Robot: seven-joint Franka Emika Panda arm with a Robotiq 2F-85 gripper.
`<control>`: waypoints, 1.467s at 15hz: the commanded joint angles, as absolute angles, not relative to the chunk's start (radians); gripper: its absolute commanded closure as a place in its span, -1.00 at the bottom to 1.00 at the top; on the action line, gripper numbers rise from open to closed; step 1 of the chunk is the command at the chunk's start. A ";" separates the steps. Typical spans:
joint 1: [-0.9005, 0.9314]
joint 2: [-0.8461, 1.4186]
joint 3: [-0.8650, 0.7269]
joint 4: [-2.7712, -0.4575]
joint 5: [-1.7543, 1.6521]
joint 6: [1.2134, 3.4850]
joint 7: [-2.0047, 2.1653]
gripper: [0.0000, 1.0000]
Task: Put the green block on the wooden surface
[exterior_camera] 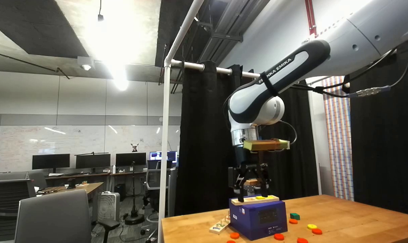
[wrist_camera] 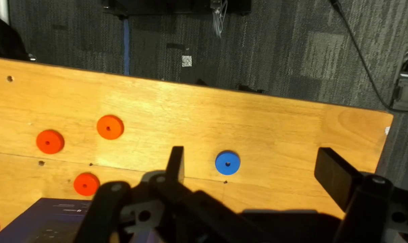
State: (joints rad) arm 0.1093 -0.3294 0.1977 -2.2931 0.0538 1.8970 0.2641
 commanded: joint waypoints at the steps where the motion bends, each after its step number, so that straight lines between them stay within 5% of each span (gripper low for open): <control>1: 0.082 -0.397 0.186 -2.325 -0.005 1.927 0.320 -1.00; 11: -0.068 -0.498 0.070 -2.394 -0.056 2.073 0.365 -1.00; 22: -0.189 -0.254 -0.023 -2.305 -0.134 2.202 0.351 -1.00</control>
State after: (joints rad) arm -0.1756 -0.3597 -0.0013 -2.3684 -0.1131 2.1706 0.3504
